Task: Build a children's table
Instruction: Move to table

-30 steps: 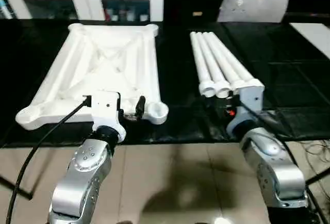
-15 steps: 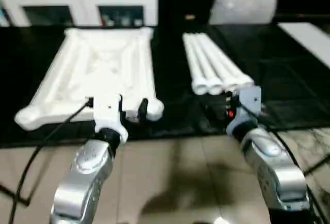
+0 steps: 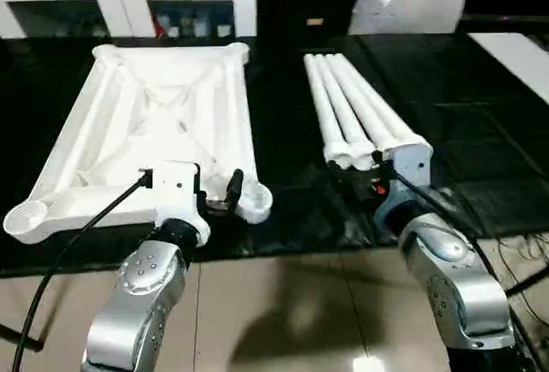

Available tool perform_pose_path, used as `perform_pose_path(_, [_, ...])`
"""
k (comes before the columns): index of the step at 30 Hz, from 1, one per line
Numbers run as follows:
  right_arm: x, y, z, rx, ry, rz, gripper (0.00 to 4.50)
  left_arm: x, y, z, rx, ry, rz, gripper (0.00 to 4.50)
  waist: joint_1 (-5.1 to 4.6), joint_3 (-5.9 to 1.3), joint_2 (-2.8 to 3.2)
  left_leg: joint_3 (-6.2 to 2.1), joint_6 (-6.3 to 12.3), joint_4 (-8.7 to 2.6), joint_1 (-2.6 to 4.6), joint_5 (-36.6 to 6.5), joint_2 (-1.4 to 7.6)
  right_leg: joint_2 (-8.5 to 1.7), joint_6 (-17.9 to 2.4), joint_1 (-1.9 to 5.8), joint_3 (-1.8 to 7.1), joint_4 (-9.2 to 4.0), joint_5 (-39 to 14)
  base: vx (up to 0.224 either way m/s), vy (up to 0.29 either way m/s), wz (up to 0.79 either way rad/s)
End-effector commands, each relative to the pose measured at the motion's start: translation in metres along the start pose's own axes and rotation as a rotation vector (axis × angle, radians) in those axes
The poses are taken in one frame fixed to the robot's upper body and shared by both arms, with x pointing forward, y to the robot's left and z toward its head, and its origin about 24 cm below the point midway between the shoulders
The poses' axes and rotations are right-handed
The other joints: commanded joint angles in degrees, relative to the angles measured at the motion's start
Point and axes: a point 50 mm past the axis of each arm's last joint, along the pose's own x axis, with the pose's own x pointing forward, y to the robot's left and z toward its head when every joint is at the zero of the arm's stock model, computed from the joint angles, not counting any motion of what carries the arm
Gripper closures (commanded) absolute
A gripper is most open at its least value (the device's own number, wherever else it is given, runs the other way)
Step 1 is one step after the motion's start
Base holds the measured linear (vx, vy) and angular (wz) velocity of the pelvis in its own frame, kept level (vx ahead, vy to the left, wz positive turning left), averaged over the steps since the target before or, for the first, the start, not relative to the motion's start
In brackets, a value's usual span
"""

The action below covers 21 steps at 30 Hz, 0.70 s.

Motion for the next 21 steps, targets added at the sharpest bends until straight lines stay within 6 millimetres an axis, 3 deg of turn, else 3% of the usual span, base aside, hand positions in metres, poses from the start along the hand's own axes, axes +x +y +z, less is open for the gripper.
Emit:
perform_pose_path(1, [0.0, -0.0013, 0.0027, -0.012, -0.006, -0.004, 0.0, -0.0022, -0.0009, 0.0029, 0.009, -0.018, -0.001, 0.08, 1.39, -3.57, -0.48, -0.52, 15.99, -1.1, -3.08, 12.6, -0.72, -1.78, -12.9, 6.4, 3.58, -3.05, 16.5, 0.106, 0.022, 0.13])
perform_pose_path(2, [0.0, -0.0005, 0.0031, -0.016, -0.006, -0.001, 0.0, -0.0026, -0.001, 0.0025, 0.009, -0.015, 0.0, 0.08, 1.73, -3.55, 0.03, -1.11, 13.13, -0.9, -3.47, 14.2, -0.56, -0.44, -12.9, 7.0, 3.26, -2.53, 18.3, 0.1, 0.018, 0.17])
perform_pose_path(3, [0.0, -0.0003, 0.0031, -0.018, -0.005, 0.001, 0.0, -0.0026, -0.0011, 0.0023, 0.009, -0.015, -0.001, 0.08, 0.82, -3.86, 1.78, -4.12, 13.32, -2.55, 3.19, 19.6, 2.25, 1.87, -9.8, 1.71, 0.1, 0.71, 17.7, 0.1, 0.018, 0.17])
perform_pose_path(4, [-0.0002, 0.0003, 0.003, -0.02, -0.004, 0.004, 0.0, -0.0027, -0.0013, 0.0018, 0.008, -0.013, -0.002, 0.08, -1.5, -3.64, 1.43, -7.69, 17.51, -2.79, 7.88, 22.3, 5.48, 1.43, -7.2, -3.85, -1.29, 2.85, 11.1, 0.169, -0.094, 0.11])
perform_pose_path(5, [-0.0007, 0.0006, 0.0031, -0.022, -0.004, 0.006, 0.0, -0.0029, -0.0017, 0.0014, 0.007, -0.011, -0.003, 0.08, -3.26, -4.75, 1.79, -13.25, 28.59, -2.88, 13.61, 32.0, 11.41, -1.81, 2.0, -11.04, -1.49, 7.35, -4.7, 0.168, -0.143, 0.05])
perform_pose_path(6, [-0.0008, 0.0008, 0.0031, -0.024, -0.002, 0.008, 0.0, -0.0029, -0.0018, 0.0013, 0.007, -0.011, -0.004, 0.08, -2.6, -3.77, 0.84, -10.61, 28.25, -3.43, 10.24, 31.1, 11.85, -3.93, 4.5, -12.01, -0.3, 8.16, -2.8, 0.168, -0.143, 0.05])
perform_pose_path(7, [-0.0012, 0.0014, 0.0029, -0.031, 0.002, 0.014, 0.0, -0.003, -0.0022, 0.0011, 0.008, -0.009, -0.007, 0.08, -2.72, -4.14, 0.29, -8.99, 26.13, -3.58, 8.99, 28.8, 9.91, -4.16, 3.3, -11.68, -0.02, 7.28, 1.7, 0.078, -0.086, 0.02])
perform_pose_path(8, [-0.0028, 0.0035, 0.0013, -0.069, 0.016, 0.034, 0.0, -0.0035, -0.0031, 0.0009, 0.01, -0.007, -0.013, 0.08, -1.5, -2.98, -1.78, -2.23, 18.22, -2.29, 4.58, 14.0, 1.39, -3.51, -1.3, -6.83, 1.2, -0.36, 9.3, 0.086, -0.097, 0.04])
perform_pose_path(9, [-0.0032, 0.0042, 0.0007, -0.079, 0.019, 0.038, 0.0, -0.0036, -0.0034, 0.0009, 0.012, -0.006, -0.015, 0.08, 0.93, -4.18, -5.05, -2.11, 14.66, 5.67, -5.3, -0.8, -4.23, -8.85, 5.6, 4.38, 7.34, -4.01, 0.4, 0.086, -0.097, 0.04])
perform_pose_path(10, [-0.0041, 0.0061, -0.0008, -0.089, 0.018, 0.046, 0.0, -0.004, -0.0039, 0.0011, 0.016, -0.005, -0.02, 0.08, 2.21, -3.66, -2.81, -3.43, 11.77, 7.42, -6.22, -0.5, -2.57, -13.21, 5.5, 4.5, 6.33, -4.32, -0.6, 0.114, -0.086, 0.24])
perform_pose_path(11, [-0.0051, 0.0076, -0.0022, -0.065, 0.01, 0.041, 0.0, -0.0049, -0.0041, 0.0012, 0.018, -0.003, -0.023, 0.08, 1.46, -2.88, -3.31, -3.74, 4.76, 8.93, -7.06, 1.7, -1.61, -12.1, 10.7, 2.6, 1.36, -4.79, -4.2, 0.095, -0.067, 0.37])
perform_pose_path(12, [-0.0052, 0.0077, -0.0024, -0.062, 0.009, 0.039, 0.0, -0.0051, -0.0041, 0.0011, 0.018, -0.002, -0.024, 0.08, 1.67, -1.89, -2.11, -3.41, 0.74, 7.48, -6.37, 3.7, -0.2, -13.57, 7.4, 1.59, -1.51, -7.24, -9.7, 0.095, -0.067, 0.37])
perform_pose_path(13, [-0.0055, 0.0068, -0.003, -0.051, 0.009, 0.027, 0.0, -0.0053, -0.0042, 0.001, 0.02, -0.001, -0.027, 0.08, 1.71, -2.03, -0.94, -3.36, 0.56, 6.44, -6.6, 5.5, 0.75, -13.92, 3.4, 2.2, -2.76, -7.94, -13.1, 0.069, -0.04, 0.43])
perform_pose_path(14, [-0.0056, 0.0063, -0.0032, -0.048, 0.01, 0.023, 0.0, -0.0053, -0.0043, 0.001, 0.021, 0.0, -0.028, 0.08, 1.23, -1.15, 0.43, -2.95, -0.71, 1.44, -3.97, 4.8, 2.81, -9.39, -5.7, 1.44, -1.14, -8.52, -21.2, 0.09, 0.032, 0.19])
perform_pose_path(15, [-0.0057, 0.0053, -0.0036, -0.041, 0.011, 0.013, 0.0, -0.0054, -0.0044, 0.0009, 0.024, 0.001, -0.032, 0.08, 0.8, -0.57, 2.86, -3.51, -1.06, -3.09, -5.52, 1.6, 4.46, -4.74, -7.6, 3.46, -4.42, -6.6, -21.2, 0.09, 0.032, 0.19])
perform_pose_path(16, [-0.0062, 0.0047, -0.0039, -0.038, 0.012, 0.012, 0.0, -0.0057, -0.0048, 0.0005, 0.028, 0.004, -0.037, 0.08, 0.54, -0.95, 4.42, -5.29, -0.43, -5.03, -2.14, -6.7, 5.95, -1.83, -6.5, 1.34, -4.56, -4.34, -18.6, 0.122, 0.064, 0.0])
perform_pose_path(17, [-0.0062, 0.0047, -0.0039, -0.038, 0.012, 0.012, 0.0, -0.0057, -0.0048, 0.0005, 0.028, 0.004, -0.037, 0.08, -1.26, -2.35, 4.61, -9.8, 0.07, -6.85, 4.73, -19.2, 9.84, -0.52, -6.2, -2.97, -3.71, 2.48, -9.9, 0.15, 0.057, 0.07])
perform_pose_path(18, [-0.0067, 0.0051, -0.0038, -0.04, 0.012, 0.023, 0.0, -0.0056, -0.0054, 0.0001, 0.034, 0.007, -0.043, 0.08, -1.68, -2.92, 4.42, -11.75, 6.72, -6.57, 6.65, -12.8, 10.28, -0.53, -1.8, -5.86, -2.87, 5.3, -3.1, 0.15, 0.057, 0.07])
perform_pose_path(19, [-0.0069, 0.0051, -0.0045, -0.044, 0.014, 0.025, 0.0, -0.0056, -0.0058, 0.0, 0.038, 0.009, -0.048, 0.08, -1.31, -2.69, 4.62, -11.23, 9.62, -5.84, 6.4, -8.3, 9.71, -0.65, 0.3, -6.96, -2.67, 6.2, -1.6, 0.159, 0.034, 0.05])
perform_pose_path(20, [-0.0068, 0.0047, -0.0053, -0.046, 0.017, 0.023, 0.0, -0.0055, -0.0056, 0.0, 0.049, 0.013, -0.053, 0.08, -1.87, -2.14, 3.98, -10.52, 15.79, -5.73, 5.19, 0.8, 9.1, -1.25, 3.4, -8.19, -2.25, 7.32, 0.6, 0.12, 0.009, 0.03])
perform_pose_path(21, [-0.0068, 0.0047, -0.0053, -0.046, 0.017, 0.023, 0.0, -0.0055, -0.0056, 0.0, 0.05, 0.013, -0.053, 0.08, -1.61, -2.01, 3.21, -7.97, 18.74, -5.97, 4.18, 4.9, 7.87, -1.4, 3.9, -9.06, -2.0, 6.9, 3.9, 0.12, 0.009, 0.03])
